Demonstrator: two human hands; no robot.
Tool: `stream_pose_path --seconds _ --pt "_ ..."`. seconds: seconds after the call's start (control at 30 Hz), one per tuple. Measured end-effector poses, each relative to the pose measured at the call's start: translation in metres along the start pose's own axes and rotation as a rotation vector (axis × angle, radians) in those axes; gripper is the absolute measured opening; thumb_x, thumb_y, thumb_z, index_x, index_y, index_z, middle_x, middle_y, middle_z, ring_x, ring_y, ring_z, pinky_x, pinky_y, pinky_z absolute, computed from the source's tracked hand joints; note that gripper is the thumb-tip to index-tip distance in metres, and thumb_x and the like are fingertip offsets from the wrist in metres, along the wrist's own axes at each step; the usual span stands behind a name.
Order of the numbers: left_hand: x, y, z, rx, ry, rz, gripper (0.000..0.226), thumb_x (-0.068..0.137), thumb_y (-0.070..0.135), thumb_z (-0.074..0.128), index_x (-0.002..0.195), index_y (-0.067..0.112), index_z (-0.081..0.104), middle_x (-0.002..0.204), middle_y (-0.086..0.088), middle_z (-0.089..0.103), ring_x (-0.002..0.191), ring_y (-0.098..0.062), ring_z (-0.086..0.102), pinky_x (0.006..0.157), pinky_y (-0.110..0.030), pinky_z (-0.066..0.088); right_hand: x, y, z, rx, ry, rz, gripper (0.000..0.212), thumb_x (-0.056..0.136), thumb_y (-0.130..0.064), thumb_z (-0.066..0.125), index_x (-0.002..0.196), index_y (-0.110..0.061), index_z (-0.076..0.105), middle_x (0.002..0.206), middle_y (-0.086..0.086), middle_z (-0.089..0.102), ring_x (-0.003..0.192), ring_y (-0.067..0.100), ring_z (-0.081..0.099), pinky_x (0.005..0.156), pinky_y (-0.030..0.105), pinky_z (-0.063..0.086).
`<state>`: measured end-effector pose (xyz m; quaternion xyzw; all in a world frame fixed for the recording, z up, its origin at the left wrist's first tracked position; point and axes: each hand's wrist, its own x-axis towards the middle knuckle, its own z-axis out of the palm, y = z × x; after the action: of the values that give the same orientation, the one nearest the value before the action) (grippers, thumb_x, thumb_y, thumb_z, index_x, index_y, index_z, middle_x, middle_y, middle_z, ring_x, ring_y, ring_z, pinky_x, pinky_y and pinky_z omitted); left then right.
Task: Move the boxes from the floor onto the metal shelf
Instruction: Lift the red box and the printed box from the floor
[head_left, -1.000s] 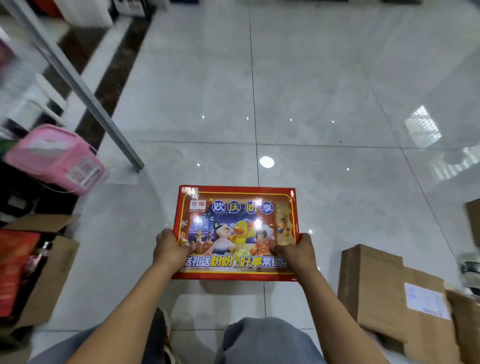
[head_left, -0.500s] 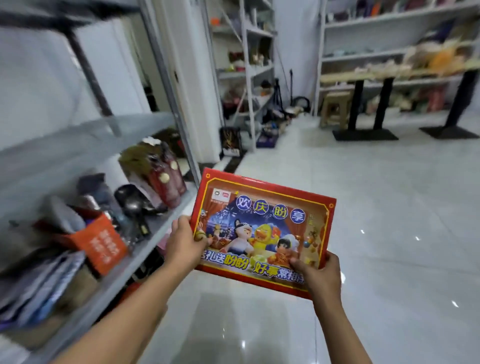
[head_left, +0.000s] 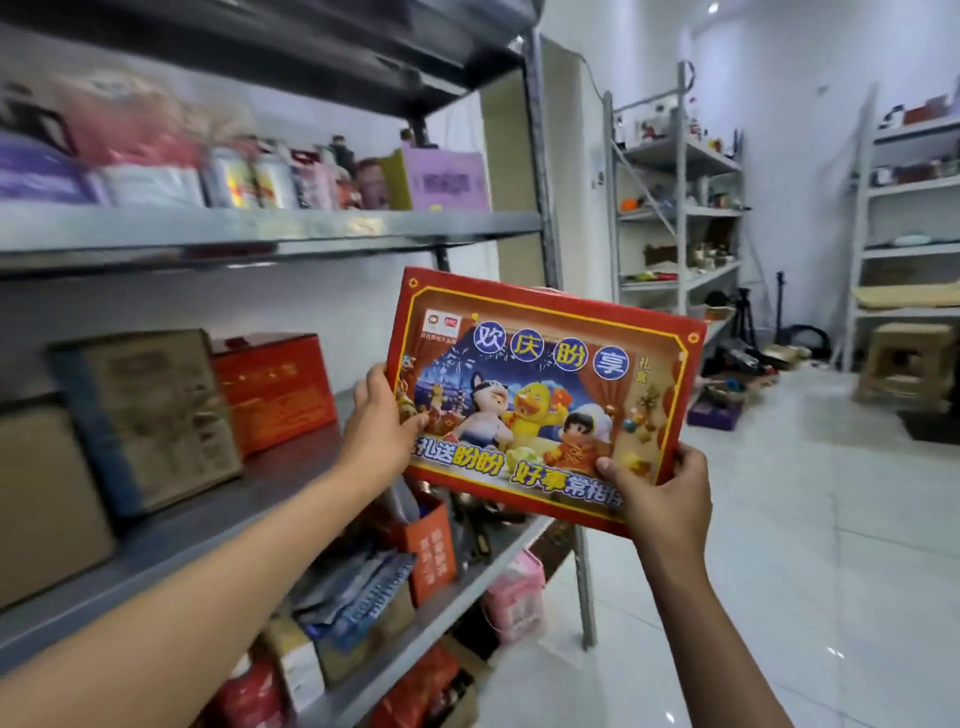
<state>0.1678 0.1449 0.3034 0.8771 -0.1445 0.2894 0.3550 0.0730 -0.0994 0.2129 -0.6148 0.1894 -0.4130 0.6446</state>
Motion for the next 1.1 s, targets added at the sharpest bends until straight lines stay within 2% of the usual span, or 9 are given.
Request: stream_pose_path --seconds 0.13,0.23,0.37,0.43,0.57,0.7,0.8,0.93,1.1 --pt "0.019 -0.03 -0.025 -0.028 0.013 -0.082 0.064 0.089 0.01 0.063 0.141 0.011 0.026 0.137 -0.008 0.04 0.123 -0.022 0.046 0.091 -0.026 0.037 -0.005 -0.023 0.043 -0.016 -0.079 -0.081 0.065 0.07 -0.017 0.087 0.123 -0.018 0.049 0.102 -0.004 0.063 0.089 0.017 0.063 0.075 0.028 0.049" --pt "0.037 -0.058 -0.029 -0.035 0.025 -0.169 0.068 0.089 0.007 0.062 0.145 0.011 0.022 0.141 -0.009 0.039 0.129 -0.024 0.042 0.099 -0.032 0.037 -0.006 -0.023 0.076 -0.051 -0.13 -0.149 0.062 0.074 -0.017 0.084 0.124 -0.02 0.048 0.102 -0.004 0.063 0.088 0.017 0.063 0.077 0.033 0.053" --pt "0.061 -0.09 -0.028 -0.026 0.014 -0.193 0.074 0.089 0.009 0.063 0.147 0.011 0.018 0.141 -0.009 0.042 0.128 -0.024 0.044 0.1 -0.037 0.04 0.001 -0.018 0.109 -0.1 -0.176 -0.188 0.061 0.08 -0.013 0.079 0.131 -0.018 0.045 0.106 -0.002 0.064 0.077 0.003 0.06 0.057 0.01 0.044" --pt "0.074 -0.105 -0.026 -0.029 0.013 -0.191 0.074 0.088 0.009 0.064 0.146 0.011 0.019 0.14 -0.009 0.044 0.126 -0.024 0.046 0.1 -0.036 0.039 0.006 -0.017 0.123 -0.148 -0.201 -0.216 0.061 0.082 -0.011 0.077 0.133 -0.017 0.044 0.109 -0.001 0.062 0.079 0.003 0.06 0.053 0.008 0.044" --pt "0.101 -0.13 -0.013 -0.051 -0.021 -0.225 0.067 0.085 0.011 0.069 0.139 0.011 0.029 0.134 -0.009 0.051 0.123 -0.025 0.05 0.101 -0.036 0.04 0.013 -0.011 0.153 -0.246 -0.174 -0.279 0.064 0.079 -0.011 0.077 0.134 -0.015 0.045 0.118 0.003 0.061 0.102 0.021 0.063 0.078 0.03 0.053" --pt "0.123 -0.143 0.003 -0.209 0.005 -0.254 0.069 0.077 0.035 0.077 0.132 0.012 0.041 0.125 -0.005 0.059 0.116 -0.022 0.056 0.098 -0.03 0.041 0.006 -0.006 0.176 -0.319 -0.172 -0.352 0.066 0.078 -0.014 0.078 0.135 -0.013 0.044 0.123 0.004 0.055 0.11 0.021 0.057 0.073 0.022 0.046" --pt "0.129 -0.131 0.015 -0.311 -0.073 -0.196 0.068 0.078 0.046 0.072 0.133 0.021 0.042 0.13 0.002 0.057 0.12 -0.016 0.052 0.106 -0.036 0.039 -0.004 0.002 0.195 -0.349 -0.204 -0.375 0.079 0.073 -0.033 0.082 0.138 -0.019 0.038 0.126 0.001 0.052 0.117 0.02 0.053 0.093 0.041 0.05" --pt "0.132 -0.124 0.037 -0.369 -0.11 -0.141 0.09 0.071 0.08 0.051 0.14 0.023 0.039 0.14 0.001 0.05 0.13 -0.016 0.045 0.112 -0.042 0.034 -0.009 0.001 0.219 -0.05 -0.315 -0.167 0.092 0.062 -0.07 0.071 0.137 -0.031 0.036 0.122 -0.007 0.053 0.11 0.011 0.059 0.095 0.043 0.052" --pt "0.13 -0.116 0.032 -0.435 -0.146 -0.154 0.078 0.078 0.074 0.042 0.135 0.022 0.047 0.133 0.001 0.056 0.125 -0.017 0.05 0.108 -0.043 0.039 0.036 -0.012 0.228 -0.044 -0.287 -0.121 0.089 0.067 -0.064 0.075 0.14 -0.029 0.04 0.137 0.001 0.046 0.121 0.02 0.052 0.102 0.05 0.045"
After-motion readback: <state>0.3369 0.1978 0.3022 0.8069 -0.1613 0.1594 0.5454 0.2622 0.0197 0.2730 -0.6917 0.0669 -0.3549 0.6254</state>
